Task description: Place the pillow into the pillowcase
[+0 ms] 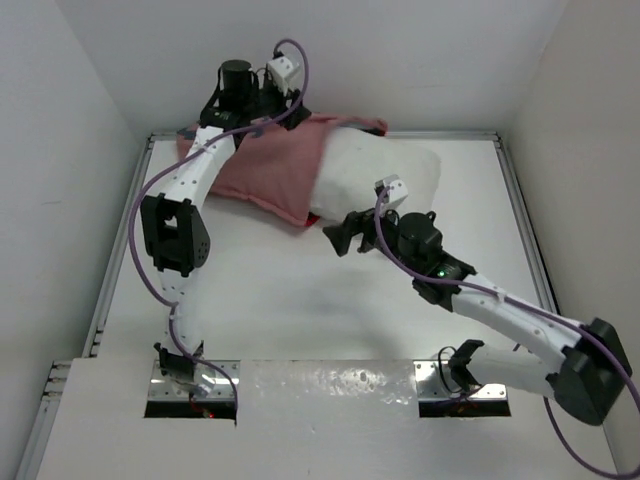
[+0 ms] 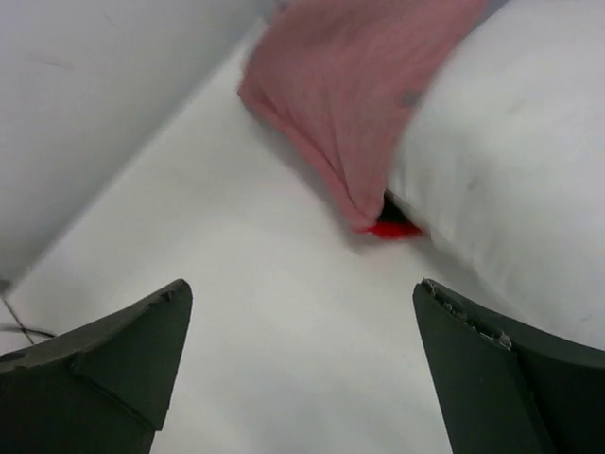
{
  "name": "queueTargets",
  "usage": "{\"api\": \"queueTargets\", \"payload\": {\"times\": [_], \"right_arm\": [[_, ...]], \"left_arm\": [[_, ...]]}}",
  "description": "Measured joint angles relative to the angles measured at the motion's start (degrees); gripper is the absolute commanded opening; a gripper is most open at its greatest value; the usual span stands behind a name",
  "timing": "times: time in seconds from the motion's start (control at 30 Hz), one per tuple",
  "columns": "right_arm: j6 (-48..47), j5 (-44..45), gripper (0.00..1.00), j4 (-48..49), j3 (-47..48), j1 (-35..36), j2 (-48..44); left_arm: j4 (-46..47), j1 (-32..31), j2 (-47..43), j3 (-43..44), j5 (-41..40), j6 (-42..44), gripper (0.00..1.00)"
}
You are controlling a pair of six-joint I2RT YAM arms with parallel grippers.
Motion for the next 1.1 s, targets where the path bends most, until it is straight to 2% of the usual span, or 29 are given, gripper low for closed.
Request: {"api": "queueTargets", "payload": {"times": [0.03,0.07,0.1,0.17,0.23,0.27,0.3,0.33,0.37,0.43,0.5,0.57,0.63,0.77,0.93,1.03,1.07,1.1], "right_arm": [[-1.0,1.3,0.99,-4.9,0.0,0.0,-2.4],[-1.9,2.3,0.99,-10.2,0.0,0.0,-4.3],[-2.6,2.6,0.99,-14.9,0.0,0.0,-5.7],[-4.0,3.5,0.99,-23.7,0.0,0.0,-7.6],[-5.1,5.8,0.96,-30.7,0.8,0.1,-8.5],[-5.8,7.8,0.7,-33.8,1.9,0.0,-8.5],[-7.0,9.4,0.5,-36.7,3.8,-0.5,-8.1],[-7.8,10.8,0.33,-39.5,6.7,-1.7,-6.9],[-8.2,11.2,0.3,-41.7,10.8,-4.5,-4.8],[-7.7,9.9,0.65,-44.1,20.1,-12.2,0.5],[-7.9,7.9,0.91,-44.3,28.7,-20.7,6.7],[-9.1,8.0,0.99,-43.4,33.4,-26.2,11.7],[-10.5,7.5,0.99,-43.3,34.9,-28.3,15.7],[-11.1,2.4,0.99,-42.0,34.9,-31.1,23.7],[-11.5,-1.9,0.99,-36.2,32.5,-34.0,30.6],[-11.6,-3.1,0.99,-33.9,32.1,-34.0,31.8],[-11.8,-3.4,0.99,-32.9,31.6,-34.0,31.8],[-12.2,-3.7,0.99,-31.6,31.0,-34.0,31.7]], "left_arm": [[-1.3,0.0,0.6,-0.7,0.4,0.3,0.87],[-3.0,0.0,1.3,-0.9,0.7,0.6,0.95],[-4.4,0.0,1.8,-0.9,1.1,0.7,0.96],[-7.6,-0.3,2.1,-0.9,1.5,0.3,0.95],[-10.8,-1.0,2.0,-0.4,1.4,0.9,0.83],[-12.7,-1.7,1.9,-0.3,1.0,1.7,0.77],[-14.7,-2.7,1.6,-0.2,0.3,2.8,0.63],[-16.6,-4.2,1.3,-0.2,-0.8,3.8,0.58],[-18.4,-6.0,1.0,-0.2,-2.1,4.9,0.56],[-20.5,-10.0,0.9,-0.2,-3.9,5.9,0.65],[-21.6,-13.8,0.9,-0.2,-6.0,5.6,0.75],[-22.3,-16.7,1.3,0.3,-8.7,5.0,0.76],[-22.1,-17.9,2.4,1.4,-12.5,4.4,0.75],[-21.5,-16.8,4.6,1.7,-21.2,3.0,0.65],[-21.2,-15.5,5.9,1.3,-29.3,2.4,0.66],[-20.1,-15.8,5.8,0.5,-32.5,2.6,0.48],[-19.7,-15.8,5.7,0.0,-33.5,2.6,0.27],[-19.4,-15.9,5.6,-0.7,-34.2,2.7,0.16]]}}
